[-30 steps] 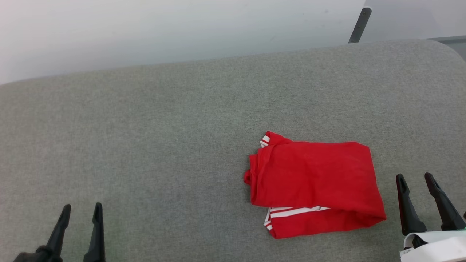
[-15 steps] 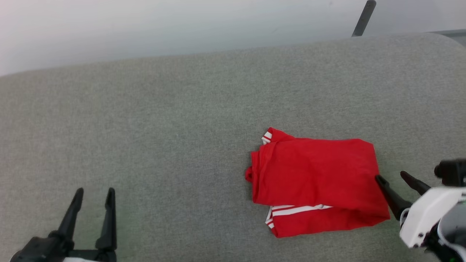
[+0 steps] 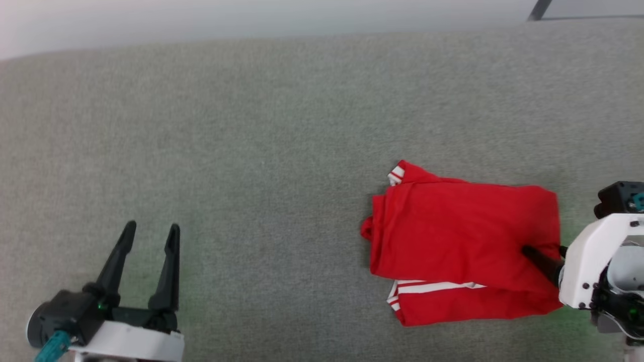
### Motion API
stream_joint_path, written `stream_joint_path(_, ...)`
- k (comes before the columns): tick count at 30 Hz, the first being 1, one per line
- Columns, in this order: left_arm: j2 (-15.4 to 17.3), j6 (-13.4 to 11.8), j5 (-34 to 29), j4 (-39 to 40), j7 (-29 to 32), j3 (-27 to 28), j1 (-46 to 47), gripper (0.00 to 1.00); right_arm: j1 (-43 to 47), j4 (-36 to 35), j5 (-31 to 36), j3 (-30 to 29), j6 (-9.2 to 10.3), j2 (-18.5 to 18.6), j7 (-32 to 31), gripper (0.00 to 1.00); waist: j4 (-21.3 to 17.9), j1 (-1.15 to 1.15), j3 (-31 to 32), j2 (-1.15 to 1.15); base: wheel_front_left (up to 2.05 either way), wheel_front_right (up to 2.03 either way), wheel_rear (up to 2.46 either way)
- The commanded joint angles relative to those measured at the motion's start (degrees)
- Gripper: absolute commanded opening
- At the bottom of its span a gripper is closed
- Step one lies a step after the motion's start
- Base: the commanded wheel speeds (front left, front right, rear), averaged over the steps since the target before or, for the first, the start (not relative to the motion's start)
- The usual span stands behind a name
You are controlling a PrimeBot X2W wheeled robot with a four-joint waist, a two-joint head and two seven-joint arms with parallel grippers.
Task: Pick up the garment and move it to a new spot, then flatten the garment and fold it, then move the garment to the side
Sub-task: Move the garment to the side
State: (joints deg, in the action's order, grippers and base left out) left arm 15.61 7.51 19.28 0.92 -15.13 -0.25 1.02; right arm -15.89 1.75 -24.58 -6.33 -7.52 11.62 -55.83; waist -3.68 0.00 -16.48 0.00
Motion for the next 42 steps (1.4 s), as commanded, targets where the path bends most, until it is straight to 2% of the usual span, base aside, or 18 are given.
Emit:
stream_joint_path(1, 0.3, -0.1, 0.3, -0.1, 0.0, -0.3, 1.1, 1.0, -0.8, 0.5, 1.0, -0.3, 0.06, -0.5, -0.4, 1.0, 1.3, 0.0, -2.0, 0.0, 0.0, 0.0, 0.0)
stream_joint_path(7, 1.2, -0.1, 0.9, -0.5, 0.0, -1.9, 3.8, 1.0, -1.8, 3.8, 3.1, -0.1, 0.05, -3.1, 0.7, 1.0, 1.9, 0.0, -4.4, 0.0, 0.0, 0.0, 0.0)
stream_joint_path(8, 1.4, -0.1, 1.0, -0.5, 0.0, -2.0, 4.1, 1.0, -1.8, 4.4, 3.1, -0.1, 0.05, -3.5, 1.2, 0.92, 1.9, 0.0, -4.7, 0.0, 0.0, 0.0, 0.0)
stream_joint_path(9, 1.6, -0.1, 1.2, -0.5, 0.0, -2.1, 4.4, 1.0, -1.8, 4.9, 3.2, 0.0, 0.05, -3.8, 1.6, 0.47, 1.9, 0.0, -5.0, 0.0, 0.0, 0.0, 0.0)
stream_joint_path(10, 1.8, -0.1, 1.4, -0.6, 0.0, -2.0, 4.7, 1.0, -2.0, 5.3, 3.2, 0.2, 0.05, -4.0, 2.1, 0.26, 1.8, 0.0, -5.2, 0.0, 0.0, 0.0, 0.0)
stream_joint_path(11, 2.0, -0.1, 1.5, -0.7, 0.0, -2.0, 4.8, 1.0, -2.2, 5.7, 3.2, 0.2, 0.05, -4.1, 2.8, 0.0, 1.7, 0.0, -5.4, 0.0, 0.0, 0.0, 0.0)
stream_joint_path(17, 3.0, -0.1, 1.6, -0.8, 0.0, -1.9, 5.5, 1.0, -3.1, 6.3, 2.1, -0.4, 0.07, -4.1, 7.9, 0.0, 0.3, 0.0, -6.0, 0.0, 0.0, 0.0, 0.0)
stream_joint_path(29, 5.9, -0.1, 0.7, 1.8, 0.0, -4.4, 8.0, 1.0, -1.7, 0.5, -1.7, -7.9, 0.07, -1.5, 17.6, 0.0, -5.6, 0.0, -7.2, 0.0, 0.0, 0.0, 0.0)
stream_joint_path(35, 9.6, -0.1, 0.4, 3.7, 0.0, -5.6, 10.2, 1.0, -1.6, -0.3, -2.3, -11.8, 0.07, 0.0, 21.9, 0.0, -10.0, 0.0, -9.7, 0.0, 0.0, 0.0, 0.0)
stream_joint_path(42, 15.0, -0.1, 0.2, 6.2, 0.0, -7.6, 14.3, 1.0, -5.2, 2.8, -2.5, -13.9, 0.07, 1.0, 26.5, 0.0, -14.0, 0.0, -13.5, 0.0, 0.0, 0.0, 0.0)
